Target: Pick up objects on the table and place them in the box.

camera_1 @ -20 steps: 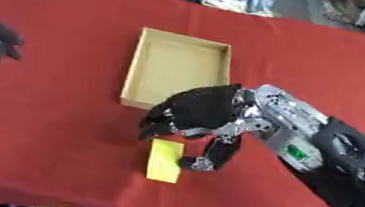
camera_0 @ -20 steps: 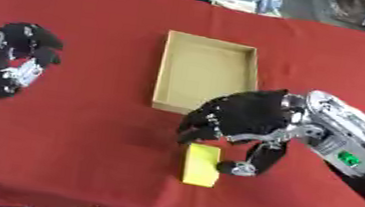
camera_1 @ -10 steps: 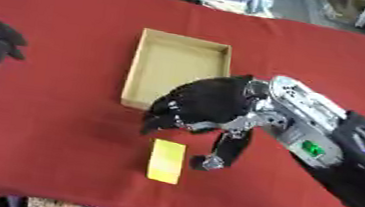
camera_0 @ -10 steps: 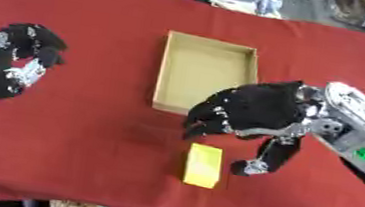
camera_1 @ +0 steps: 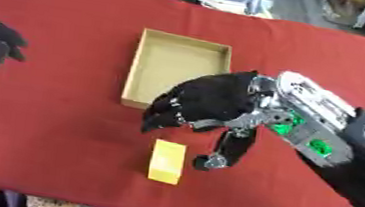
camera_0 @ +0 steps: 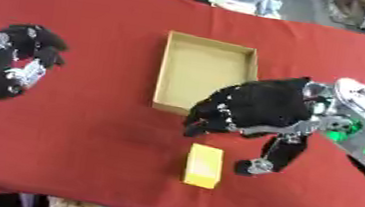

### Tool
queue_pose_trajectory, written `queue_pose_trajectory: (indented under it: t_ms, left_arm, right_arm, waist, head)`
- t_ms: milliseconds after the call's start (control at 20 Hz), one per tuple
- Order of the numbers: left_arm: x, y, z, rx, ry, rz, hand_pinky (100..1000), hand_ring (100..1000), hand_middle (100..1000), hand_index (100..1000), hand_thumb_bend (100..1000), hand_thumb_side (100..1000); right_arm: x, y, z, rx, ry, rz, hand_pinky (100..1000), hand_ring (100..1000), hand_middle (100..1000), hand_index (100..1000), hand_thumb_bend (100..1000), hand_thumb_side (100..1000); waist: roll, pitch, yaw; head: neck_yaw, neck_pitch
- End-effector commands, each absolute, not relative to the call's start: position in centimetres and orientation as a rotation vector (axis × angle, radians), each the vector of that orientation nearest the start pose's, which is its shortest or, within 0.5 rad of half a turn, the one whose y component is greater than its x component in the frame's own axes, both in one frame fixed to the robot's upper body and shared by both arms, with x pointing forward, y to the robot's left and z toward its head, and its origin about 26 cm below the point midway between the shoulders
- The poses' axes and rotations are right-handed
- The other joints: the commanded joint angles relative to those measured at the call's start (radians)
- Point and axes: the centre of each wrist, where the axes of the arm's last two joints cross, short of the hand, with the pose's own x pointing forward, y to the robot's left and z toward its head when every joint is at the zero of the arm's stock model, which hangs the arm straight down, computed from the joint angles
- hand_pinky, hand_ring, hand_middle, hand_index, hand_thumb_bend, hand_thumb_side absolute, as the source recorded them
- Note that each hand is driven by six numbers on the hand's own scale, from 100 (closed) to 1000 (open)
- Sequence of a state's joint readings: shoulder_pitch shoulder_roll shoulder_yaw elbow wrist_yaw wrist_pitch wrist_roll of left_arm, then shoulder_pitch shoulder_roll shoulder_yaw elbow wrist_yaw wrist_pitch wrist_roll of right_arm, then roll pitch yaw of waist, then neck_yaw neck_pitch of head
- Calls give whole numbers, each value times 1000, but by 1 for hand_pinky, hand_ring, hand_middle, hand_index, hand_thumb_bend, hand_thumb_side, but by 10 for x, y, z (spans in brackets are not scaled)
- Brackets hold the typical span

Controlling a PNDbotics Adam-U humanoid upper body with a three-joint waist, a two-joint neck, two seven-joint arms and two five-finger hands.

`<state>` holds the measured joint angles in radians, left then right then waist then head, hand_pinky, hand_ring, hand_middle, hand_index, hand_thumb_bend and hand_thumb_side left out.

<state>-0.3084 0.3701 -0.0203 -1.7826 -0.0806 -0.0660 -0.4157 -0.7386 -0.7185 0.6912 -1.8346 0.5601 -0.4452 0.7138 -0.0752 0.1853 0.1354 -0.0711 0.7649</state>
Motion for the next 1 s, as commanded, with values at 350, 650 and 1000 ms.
queue_pose_trajectory:
  t_ms: [350, 650, 1000]
  left_arm:
    - [330, 282, 165, 69, -1985, -896, 703, 608, 647, 693, 165, 595]
    - [330, 281, 166, 68, -1988, -897, 703, 608, 647, 693, 164, 595]
    - [331, 280, 168, 64, -1996, -901, 704, 608, 647, 693, 162, 596]
  right_arm:
    - [330, -170, 210, 271, 1213, -2771, 887, 960, 927, 977, 355, 165]
    - [337, -173, 199, 271, 1204, -2789, 887, 963, 931, 981, 355, 166]
    - [343, -173, 187, 265, 1201, -2792, 884, 963, 931, 980, 343, 171]
  waist:
    - [4, -10, 3]
    - [6, -6, 5]
    - [9, -1, 10]
  head:
    - [-2, 5]
    - [-2, 5]
    - [-4, 5]
